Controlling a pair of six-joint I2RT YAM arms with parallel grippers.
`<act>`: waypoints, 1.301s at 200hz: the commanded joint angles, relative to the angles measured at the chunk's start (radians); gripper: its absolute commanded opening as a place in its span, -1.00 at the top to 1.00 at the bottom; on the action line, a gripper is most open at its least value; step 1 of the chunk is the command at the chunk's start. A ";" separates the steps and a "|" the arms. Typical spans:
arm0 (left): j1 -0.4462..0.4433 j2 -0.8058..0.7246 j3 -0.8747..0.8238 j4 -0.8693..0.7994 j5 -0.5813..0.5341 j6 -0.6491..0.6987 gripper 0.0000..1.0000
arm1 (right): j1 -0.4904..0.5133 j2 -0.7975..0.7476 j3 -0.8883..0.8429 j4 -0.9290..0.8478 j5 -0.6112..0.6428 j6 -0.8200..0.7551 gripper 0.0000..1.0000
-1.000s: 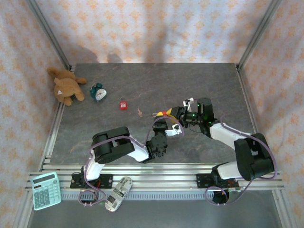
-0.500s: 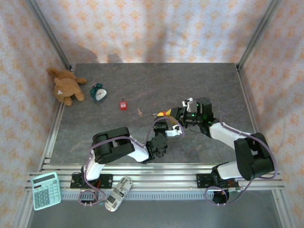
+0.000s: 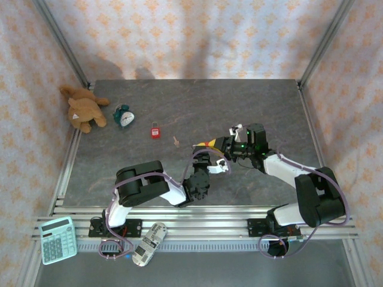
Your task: Unlock with the key
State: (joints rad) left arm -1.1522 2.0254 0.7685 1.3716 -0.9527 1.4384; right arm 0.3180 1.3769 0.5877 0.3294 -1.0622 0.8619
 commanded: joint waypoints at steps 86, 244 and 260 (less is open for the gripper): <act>-0.023 -0.238 -0.102 -0.124 0.016 -0.123 -0.61 | -0.006 -0.013 0.111 -0.103 0.062 -0.131 0.38; 0.417 -0.734 0.224 -1.710 1.216 -0.902 -0.47 | 0.011 -0.023 0.124 -0.220 0.129 -0.281 0.40; 0.426 -0.680 0.270 -1.762 1.250 -0.855 -0.45 | 0.023 -0.026 0.124 -0.233 0.133 -0.296 0.41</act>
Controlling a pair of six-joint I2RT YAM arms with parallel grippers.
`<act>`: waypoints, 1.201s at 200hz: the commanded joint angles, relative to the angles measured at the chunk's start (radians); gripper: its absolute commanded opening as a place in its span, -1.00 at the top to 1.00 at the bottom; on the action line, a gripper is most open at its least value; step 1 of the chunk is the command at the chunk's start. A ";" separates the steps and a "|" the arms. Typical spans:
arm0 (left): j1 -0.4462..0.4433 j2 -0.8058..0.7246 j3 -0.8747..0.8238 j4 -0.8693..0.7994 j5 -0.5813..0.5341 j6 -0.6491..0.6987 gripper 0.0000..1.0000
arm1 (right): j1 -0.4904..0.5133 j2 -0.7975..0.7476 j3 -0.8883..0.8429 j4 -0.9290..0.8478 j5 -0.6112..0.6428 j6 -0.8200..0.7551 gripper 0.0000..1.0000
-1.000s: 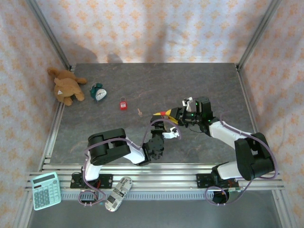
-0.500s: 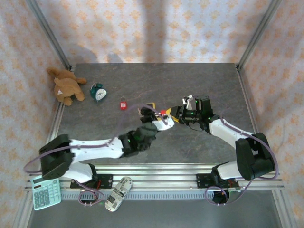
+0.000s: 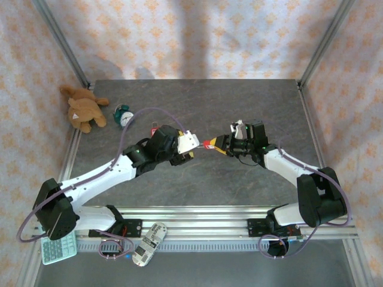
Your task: Unlock with the key
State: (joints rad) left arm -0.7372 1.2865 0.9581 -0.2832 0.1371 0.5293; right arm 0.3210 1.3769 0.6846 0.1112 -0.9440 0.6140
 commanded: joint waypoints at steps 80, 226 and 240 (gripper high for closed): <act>0.037 0.172 0.120 -0.093 0.174 0.113 -0.24 | 0.036 -0.048 0.018 -0.040 0.013 -0.079 0.42; 0.067 0.178 0.110 -0.158 0.165 0.173 -0.28 | 0.038 -0.045 0.014 -0.027 0.011 -0.074 0.44; 0.067 0.178 0.112 -0.162 0.163 0.174 -0.28 | 0.038 -0.039 0.015 -0.024 0.009 -0.072 0.44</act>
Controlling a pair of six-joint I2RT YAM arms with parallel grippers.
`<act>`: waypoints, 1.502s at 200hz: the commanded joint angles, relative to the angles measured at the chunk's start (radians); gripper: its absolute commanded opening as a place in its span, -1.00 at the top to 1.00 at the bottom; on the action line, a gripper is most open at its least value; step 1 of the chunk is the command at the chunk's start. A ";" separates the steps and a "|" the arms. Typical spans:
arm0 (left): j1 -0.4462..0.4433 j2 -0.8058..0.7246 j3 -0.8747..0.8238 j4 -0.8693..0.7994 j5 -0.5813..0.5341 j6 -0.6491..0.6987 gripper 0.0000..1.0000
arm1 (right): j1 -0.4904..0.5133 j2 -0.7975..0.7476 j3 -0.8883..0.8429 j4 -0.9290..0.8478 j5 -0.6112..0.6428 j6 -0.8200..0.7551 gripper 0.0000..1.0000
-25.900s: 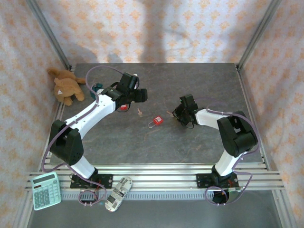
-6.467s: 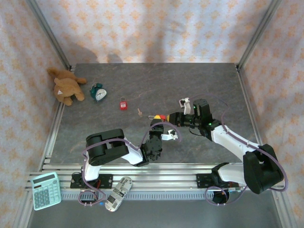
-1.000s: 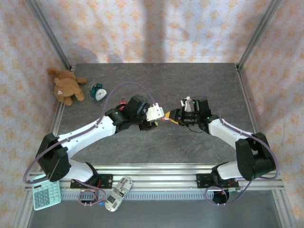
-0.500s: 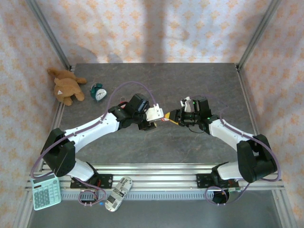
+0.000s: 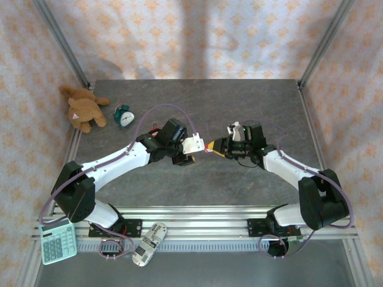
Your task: Unlock with the key
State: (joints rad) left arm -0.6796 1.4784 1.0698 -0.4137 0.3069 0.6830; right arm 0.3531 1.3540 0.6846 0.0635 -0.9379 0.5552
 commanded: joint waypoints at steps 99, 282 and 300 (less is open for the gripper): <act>0.017 0.019 0.023 -0.023 0.000 0.006 -0.24 | 0.005 -0.040 -0.002 0.027 0.004 -0.009 0.45; -0.021 0.105 -0.002 0.171 -0.011 -0.023 0.31 | 0.014 -0.040 -0.017 0.070 -0.021 0.020 0.47; -0.022 0.109 -0.005 0.178 -0.022 -0.025 0.58 | 0.016 -0.041 -0.020 0.070 -0.015 0.019 0.48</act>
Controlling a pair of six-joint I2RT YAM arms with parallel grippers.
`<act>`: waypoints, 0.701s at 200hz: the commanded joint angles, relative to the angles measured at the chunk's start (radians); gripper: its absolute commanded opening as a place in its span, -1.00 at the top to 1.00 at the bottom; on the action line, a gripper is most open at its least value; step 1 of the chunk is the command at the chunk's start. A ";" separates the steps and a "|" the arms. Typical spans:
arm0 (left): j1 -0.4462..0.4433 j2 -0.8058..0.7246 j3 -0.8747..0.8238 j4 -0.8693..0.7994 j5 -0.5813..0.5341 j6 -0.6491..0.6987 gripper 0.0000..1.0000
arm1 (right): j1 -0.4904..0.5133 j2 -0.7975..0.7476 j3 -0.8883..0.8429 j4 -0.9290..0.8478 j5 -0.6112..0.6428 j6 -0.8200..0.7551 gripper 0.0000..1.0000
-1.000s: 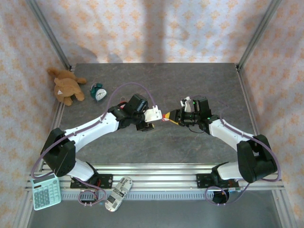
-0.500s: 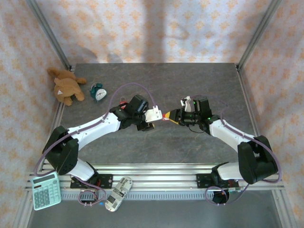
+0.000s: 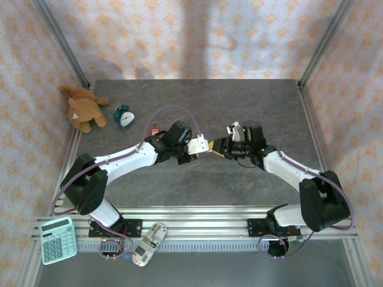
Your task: Unlock with the key
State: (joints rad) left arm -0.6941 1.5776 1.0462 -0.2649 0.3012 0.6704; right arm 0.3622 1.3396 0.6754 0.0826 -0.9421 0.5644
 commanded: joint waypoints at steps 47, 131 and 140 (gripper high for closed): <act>-0.007 0.002 0.011 0.028 -0.041 -0.017 0.95 | 0.006 -0.027 -0.013 0.031 0.006 -0.004 0.49; -0.005 -0.039 -0.016 0.027 -0.085 -0.001 1.00 | 0.005 -0.039 -0.015 0.007 0.044 -0.017 0.52; -0.004 -0.045 -0.015 0.019 -0.086 0.000 1.00 | 0.003 -0.039 -0.013 0.002 0.044 -0.020 0.52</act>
State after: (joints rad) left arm -0.6991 1.5749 1.0401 -0.2516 0.2649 0.6643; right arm 0.3641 1.3365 0.6712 0.0822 -0.9234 0.5632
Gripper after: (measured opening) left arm 0.051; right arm 0.296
